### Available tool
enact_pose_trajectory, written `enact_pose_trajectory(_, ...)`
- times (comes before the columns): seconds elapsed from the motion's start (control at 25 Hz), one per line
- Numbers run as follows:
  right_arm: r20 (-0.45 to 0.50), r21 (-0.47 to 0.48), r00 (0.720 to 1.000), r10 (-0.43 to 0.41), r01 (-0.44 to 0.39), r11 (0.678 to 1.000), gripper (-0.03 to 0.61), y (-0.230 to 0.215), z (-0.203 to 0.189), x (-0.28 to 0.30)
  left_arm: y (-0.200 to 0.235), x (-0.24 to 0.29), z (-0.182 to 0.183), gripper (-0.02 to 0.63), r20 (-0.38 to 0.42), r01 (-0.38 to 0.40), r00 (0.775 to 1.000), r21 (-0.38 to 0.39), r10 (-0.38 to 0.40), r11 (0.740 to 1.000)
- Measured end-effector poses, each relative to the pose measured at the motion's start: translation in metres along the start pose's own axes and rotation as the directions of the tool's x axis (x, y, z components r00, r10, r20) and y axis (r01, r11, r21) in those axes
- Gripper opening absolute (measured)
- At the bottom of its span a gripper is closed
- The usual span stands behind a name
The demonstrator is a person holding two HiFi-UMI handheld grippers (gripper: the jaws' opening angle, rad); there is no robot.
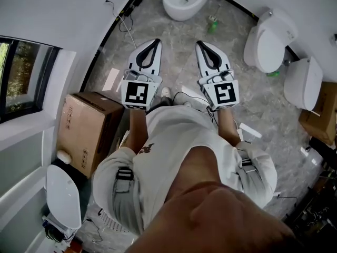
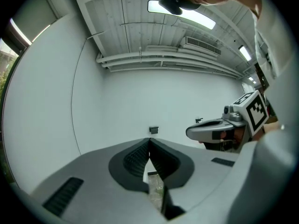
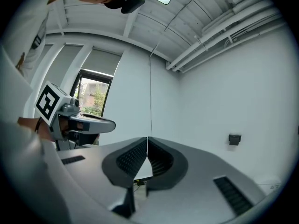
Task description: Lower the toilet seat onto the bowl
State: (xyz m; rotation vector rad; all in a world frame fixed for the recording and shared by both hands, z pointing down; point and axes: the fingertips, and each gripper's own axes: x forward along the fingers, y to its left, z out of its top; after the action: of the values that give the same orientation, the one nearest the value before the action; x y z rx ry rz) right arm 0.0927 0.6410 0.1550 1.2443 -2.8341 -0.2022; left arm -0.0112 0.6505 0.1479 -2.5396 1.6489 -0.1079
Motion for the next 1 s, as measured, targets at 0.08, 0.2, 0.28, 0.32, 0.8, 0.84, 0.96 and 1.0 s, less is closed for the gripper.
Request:
enact_pose_trajectory(0.08, 0.009, 0.006, 1.0, -0.021, 0.021, 1.0, 0.021, 0.002, 0.005, 0.017, 0.016, 0.008, -0.003, 0.021, 0.003, 0.021, 1.0, -0.004, -0.021, 1.0)
enact_pose_trajectory(0.2, -0.004, 0.009, 0.999, -0.049, 0.049, 0.999, 0.021, 0.006, 0.004, 0.042, 0.042, 0.018, -0.009, 0.021, 0.002, 0.045, 0.999, -0.009, -0.045, 0.999)
enact_pose_trajectory(0.28, -0.028, 0.003, 0.998, -0.063, 0.063, 0.998, 0.021, 0.011, -0.001, 0.057, 0.059, 0.021, -0.012, 0.021, 0.003, 0.06, 0.998, -0.015, -0.06, 0.998)
enact_pose_trajectory(0.32, -0.036, -0.002, 0.997, -0.068, 0.068, 0.998, 0.021, 0.014, -0.003, 0.064, 0.067, 0.022, -0.013, 0.021, 0.003, 0.067, 0.998, -0.019, -0.067, 0.998)
enact_pose_trajectory(0.8, -0.071, -0.026, 0.991, -0.113, 0.112, 0.993, 0.021, 0.007, -0.014, 0.117, 0.115, 0.054, -0.027, 0.021, 0.008, 0.101, 0.995, -0.033, -0.101, 0.994)
enact_pose_trajectory(0.84, -0.07, -0.025, 0.991, -0.117, 0.115, 0.993, 0.021, 0.005, -0.015, 0.12, 0.117, 0.057, -0.028, 0.021, 0.007, 0.103, 0.995, -0.034, -0.103, 0.994)
enact_pose_trajectory(0.96, -0.048, -0.012, 0.991, -0.124, 0.123, 0.992, 0.021, -0.001, -0.011, 0.133, 0.123, 0.068, -0.032, 0.021, 0.005, 0.109, 0.994, -0.032, -0.109, 0.994)
enact_pose_trajectory(1.0, -0.049, -0.011, 0.991, -0.124, 0.124, 0.992, 0.021, -0.004, -0.013, 0.137, 0.124, 0.073, -0.032, 0.023, 0.005, 0.11, 0.994, -0.032, -0.11, 0.993)
